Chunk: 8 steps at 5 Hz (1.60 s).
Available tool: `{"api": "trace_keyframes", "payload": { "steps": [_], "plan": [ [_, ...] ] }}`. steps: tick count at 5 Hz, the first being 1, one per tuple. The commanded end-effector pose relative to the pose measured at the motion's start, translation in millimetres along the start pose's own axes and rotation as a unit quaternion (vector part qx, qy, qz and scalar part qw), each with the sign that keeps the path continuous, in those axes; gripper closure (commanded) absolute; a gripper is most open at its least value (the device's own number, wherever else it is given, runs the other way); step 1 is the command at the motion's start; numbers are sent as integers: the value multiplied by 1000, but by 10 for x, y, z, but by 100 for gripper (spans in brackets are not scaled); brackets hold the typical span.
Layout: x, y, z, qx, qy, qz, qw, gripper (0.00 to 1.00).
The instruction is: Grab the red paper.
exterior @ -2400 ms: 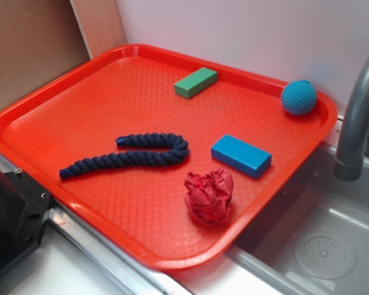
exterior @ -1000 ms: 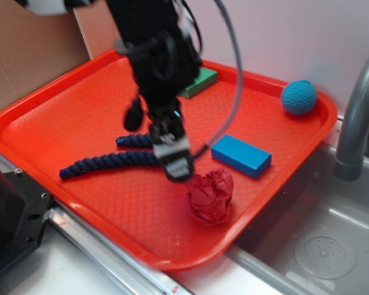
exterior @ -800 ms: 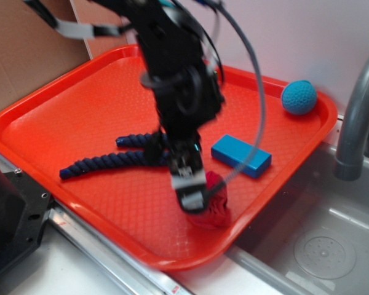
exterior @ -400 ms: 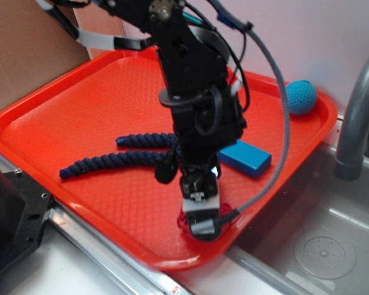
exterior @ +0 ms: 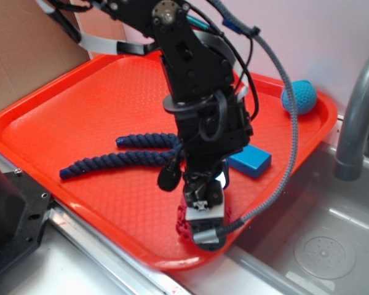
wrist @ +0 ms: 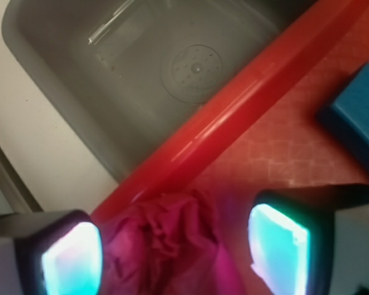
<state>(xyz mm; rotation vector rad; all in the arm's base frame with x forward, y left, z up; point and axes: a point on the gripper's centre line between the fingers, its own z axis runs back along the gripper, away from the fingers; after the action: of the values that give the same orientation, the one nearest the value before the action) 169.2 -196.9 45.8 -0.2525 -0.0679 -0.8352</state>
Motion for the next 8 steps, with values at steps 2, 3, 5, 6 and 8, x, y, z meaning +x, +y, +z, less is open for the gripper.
{"api": "trace_keyframes", "payload": {
  "steps": [2,3,5,6,8],
  "plan": [
    [-178,-76,16,-12,68,43,997,0],
    [-197,-24,-21,-13,73,65,995,100],
    [-182,-32,-41,1,83,69,994,100],
    [-222,19,65,16,92,82,992,100],
    [-550,446,1111,72,55,203,975,100]
  ]
}}
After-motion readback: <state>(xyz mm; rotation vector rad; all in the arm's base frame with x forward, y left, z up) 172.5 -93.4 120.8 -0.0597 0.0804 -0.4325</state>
